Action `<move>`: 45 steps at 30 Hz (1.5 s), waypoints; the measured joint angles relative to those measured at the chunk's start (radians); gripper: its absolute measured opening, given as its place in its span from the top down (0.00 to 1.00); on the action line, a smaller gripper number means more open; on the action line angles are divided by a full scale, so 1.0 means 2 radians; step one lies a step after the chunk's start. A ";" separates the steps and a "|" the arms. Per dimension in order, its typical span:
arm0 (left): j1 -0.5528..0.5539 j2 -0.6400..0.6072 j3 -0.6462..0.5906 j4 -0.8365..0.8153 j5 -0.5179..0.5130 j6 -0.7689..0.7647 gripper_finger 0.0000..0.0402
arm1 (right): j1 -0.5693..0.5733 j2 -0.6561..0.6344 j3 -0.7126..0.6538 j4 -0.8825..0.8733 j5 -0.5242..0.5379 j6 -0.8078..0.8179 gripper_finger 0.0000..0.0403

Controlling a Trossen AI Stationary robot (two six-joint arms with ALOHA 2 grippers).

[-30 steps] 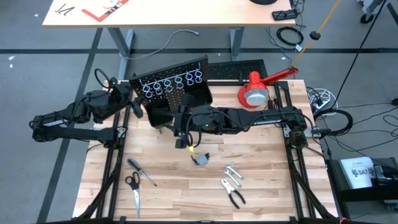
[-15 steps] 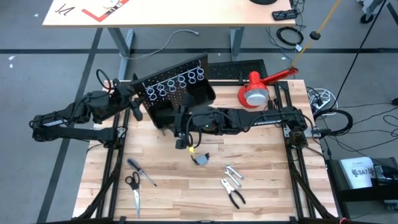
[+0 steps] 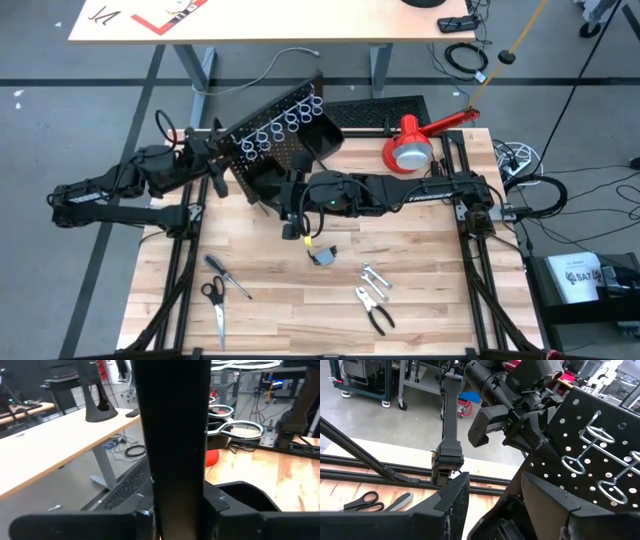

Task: Hang tools onto peg board
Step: Remove the blade dispenser from the bottom black basket on the pegboard to the table

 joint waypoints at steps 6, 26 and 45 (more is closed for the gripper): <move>0.001 0.000 0.000 0.001 0.025 -0.002 0.82 | 0.000 0.000 0.000 0.000 0.000 0.001 0.56; 0.001 0.001 -0.002 0.008 0.111 -0.030 0.82 | 0.031 0.000 0.000 -0.122 0.003 0.061 0.56; -0.014 0.068 -0.001 0.081 0.193 -0.045 0.82 | 0.068 0.000 0.000 -0.187 0.004 0.146 0.56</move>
